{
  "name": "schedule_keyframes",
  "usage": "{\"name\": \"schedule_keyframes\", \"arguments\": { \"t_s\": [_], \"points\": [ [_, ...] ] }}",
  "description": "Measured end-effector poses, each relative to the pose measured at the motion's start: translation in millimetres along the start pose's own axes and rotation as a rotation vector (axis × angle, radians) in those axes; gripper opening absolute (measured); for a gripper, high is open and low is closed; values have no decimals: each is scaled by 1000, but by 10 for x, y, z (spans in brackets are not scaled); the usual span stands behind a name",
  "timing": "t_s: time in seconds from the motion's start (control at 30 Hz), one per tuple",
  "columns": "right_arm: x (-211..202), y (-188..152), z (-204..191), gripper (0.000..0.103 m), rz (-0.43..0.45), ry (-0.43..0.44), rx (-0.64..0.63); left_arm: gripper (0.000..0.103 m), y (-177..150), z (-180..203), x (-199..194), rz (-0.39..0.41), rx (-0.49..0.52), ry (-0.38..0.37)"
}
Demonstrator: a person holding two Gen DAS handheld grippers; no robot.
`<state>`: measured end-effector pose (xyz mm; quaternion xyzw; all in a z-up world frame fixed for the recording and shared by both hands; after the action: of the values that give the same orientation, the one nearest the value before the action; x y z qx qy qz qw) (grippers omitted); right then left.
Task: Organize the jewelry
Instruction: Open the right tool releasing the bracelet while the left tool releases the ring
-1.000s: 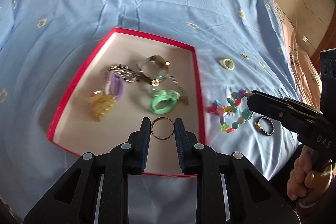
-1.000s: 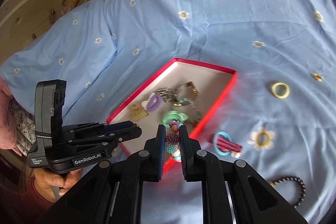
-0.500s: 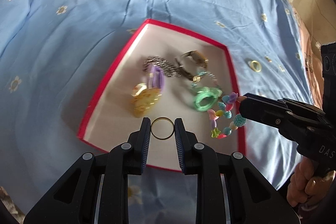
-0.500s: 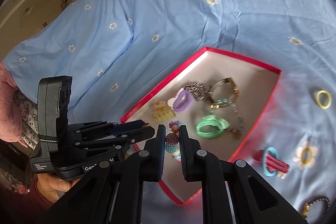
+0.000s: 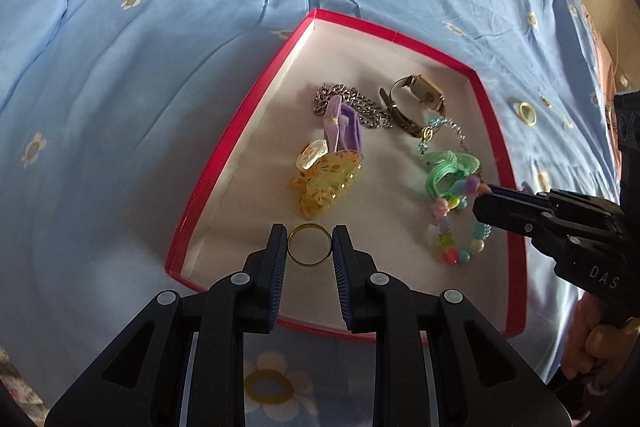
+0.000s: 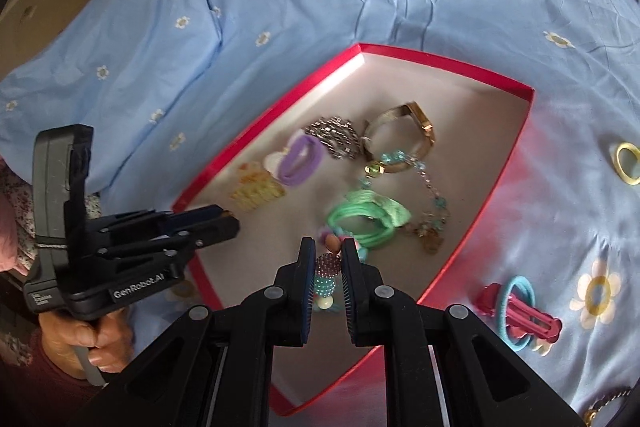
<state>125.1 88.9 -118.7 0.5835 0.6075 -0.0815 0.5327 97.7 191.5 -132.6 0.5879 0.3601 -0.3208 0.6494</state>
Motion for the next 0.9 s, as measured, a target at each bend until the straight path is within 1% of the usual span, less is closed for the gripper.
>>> {"name": "schedule_keyframes", "arguments": {
  "t_s": [0.17, 0.4, 0.47, 0.77, 0.9],
  "points": [
    [73, -42, 46, 13, -17, -36, -20, 21, -9, -3, 40, -10, 14, 8],
    [133, -79, 60, 14, -40, -53, -28, 21, -8, 9, 48, -10, 31, 23],
    [131, -78, 56, 16, -40, -57, -33, 21, -7, 6, 49, -11, 31, 23],
    [118, -83, 58, 17, -35, -77, -49, 27, -9, 17, 49, -12, 24, 15],
    [90, -80, 59, 17, -32, -67, -36, 34, -6, 26, 10, -8, 19, 13]
  ]
}}
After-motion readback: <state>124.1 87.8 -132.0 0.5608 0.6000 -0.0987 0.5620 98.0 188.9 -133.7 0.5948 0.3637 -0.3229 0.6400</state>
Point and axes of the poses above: each gripper's, at about its wrist camera, not at the fingertips, and x roughly the way its jaws point, z to its right, y to its top, the point moved 10 cm from there along x, roughly the way its jaws point, and after that the axes turned 7 degrees about x, right-handed, at the moved point
